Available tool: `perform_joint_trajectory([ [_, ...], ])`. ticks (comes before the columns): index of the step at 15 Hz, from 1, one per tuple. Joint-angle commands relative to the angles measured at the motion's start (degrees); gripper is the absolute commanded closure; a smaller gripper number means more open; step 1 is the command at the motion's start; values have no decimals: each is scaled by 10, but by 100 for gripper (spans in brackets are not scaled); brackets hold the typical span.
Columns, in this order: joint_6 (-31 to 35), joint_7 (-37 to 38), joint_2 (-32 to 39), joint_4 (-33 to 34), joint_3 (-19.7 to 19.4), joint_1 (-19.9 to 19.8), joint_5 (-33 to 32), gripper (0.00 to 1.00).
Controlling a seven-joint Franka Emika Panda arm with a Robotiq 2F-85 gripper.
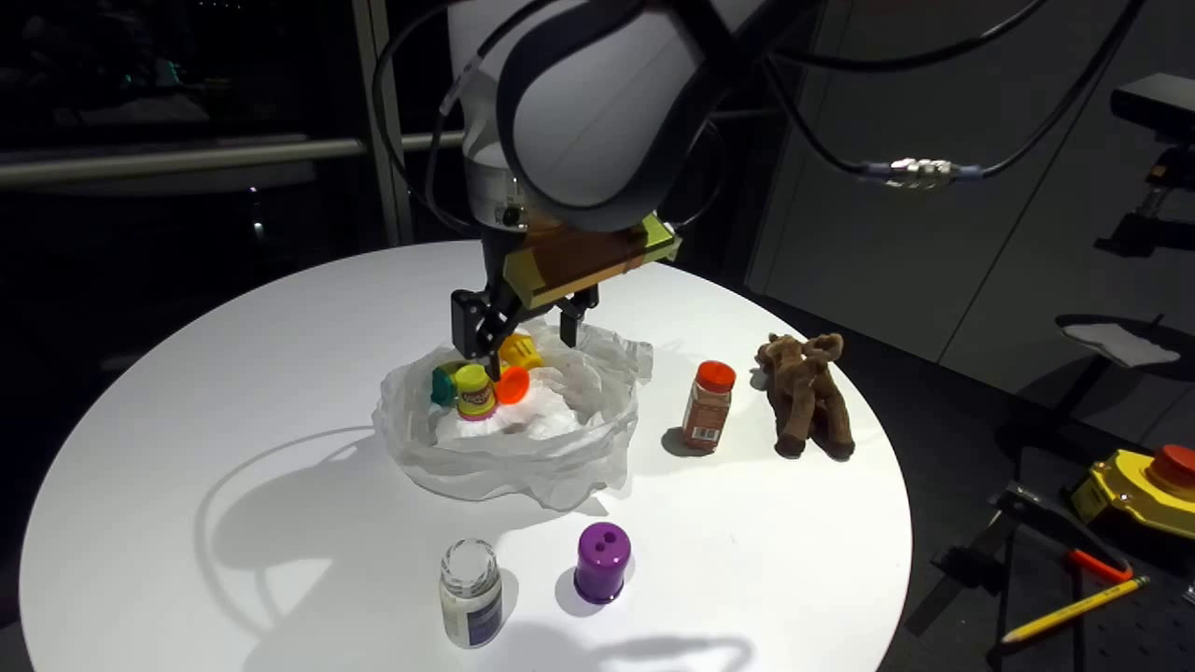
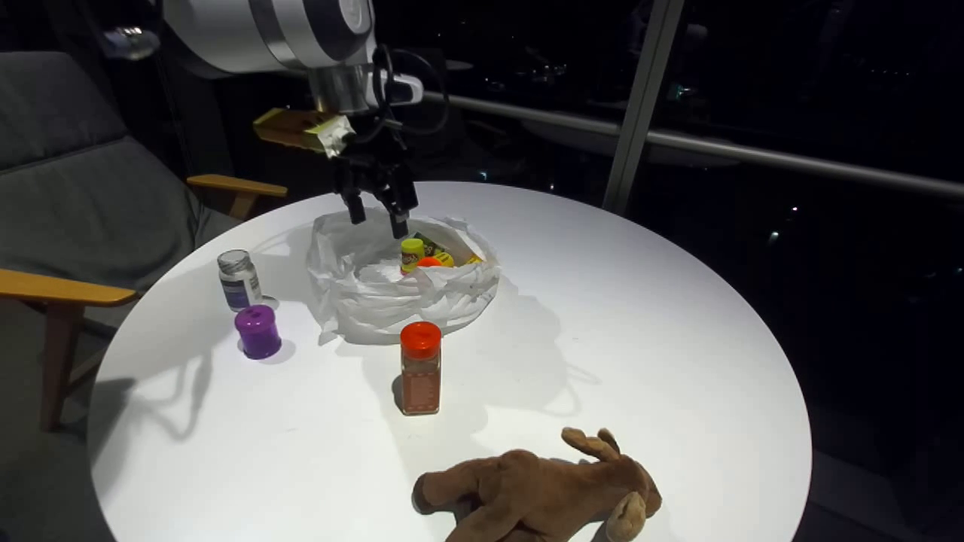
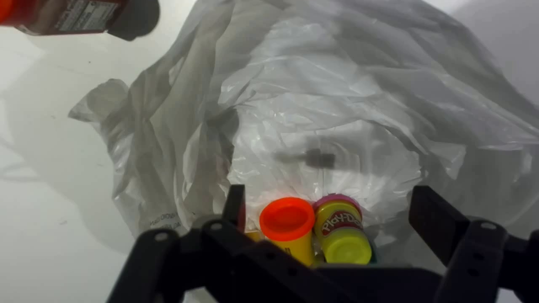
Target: Remove the deer toy and containers from the white plastic bag and place them on the table
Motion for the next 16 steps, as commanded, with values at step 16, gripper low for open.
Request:
perform_joint_trajectory([
  [16,-29,-48,226,293,-14,-5,60,0],
])
